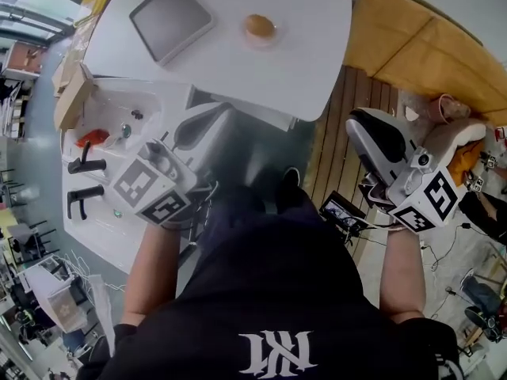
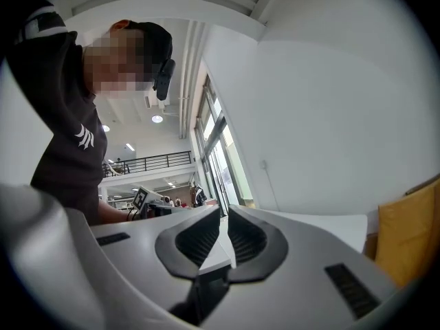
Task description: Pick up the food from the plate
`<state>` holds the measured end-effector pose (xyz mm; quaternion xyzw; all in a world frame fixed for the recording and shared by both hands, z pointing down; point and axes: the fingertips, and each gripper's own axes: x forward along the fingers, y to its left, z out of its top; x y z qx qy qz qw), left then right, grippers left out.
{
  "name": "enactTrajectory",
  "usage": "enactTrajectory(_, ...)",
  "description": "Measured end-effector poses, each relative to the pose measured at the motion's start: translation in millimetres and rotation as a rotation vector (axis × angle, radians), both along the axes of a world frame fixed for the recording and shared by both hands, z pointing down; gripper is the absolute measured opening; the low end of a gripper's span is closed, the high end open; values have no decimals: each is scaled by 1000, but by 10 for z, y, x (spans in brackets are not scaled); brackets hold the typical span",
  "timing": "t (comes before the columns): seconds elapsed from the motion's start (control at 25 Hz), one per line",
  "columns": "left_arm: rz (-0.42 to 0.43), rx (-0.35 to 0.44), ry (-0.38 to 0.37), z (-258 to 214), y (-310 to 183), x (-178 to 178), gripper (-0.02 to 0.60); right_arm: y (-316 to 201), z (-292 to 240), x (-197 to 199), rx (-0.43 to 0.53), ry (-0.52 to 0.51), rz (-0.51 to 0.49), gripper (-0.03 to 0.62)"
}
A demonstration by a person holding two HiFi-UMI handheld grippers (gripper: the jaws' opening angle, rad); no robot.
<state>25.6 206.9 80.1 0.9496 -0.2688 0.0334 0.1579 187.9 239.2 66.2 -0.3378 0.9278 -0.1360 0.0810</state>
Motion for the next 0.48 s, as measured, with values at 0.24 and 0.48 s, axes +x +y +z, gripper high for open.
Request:
enactTrajectory(0.24,-14,-22,8,181,-462,-205,5,-529,190,-231,-2,19,-15,10)
enactTrajectory(0.48,9,-28,37,311,-1094,-331,5,-1152,304,-465,-25,61,-26,82)
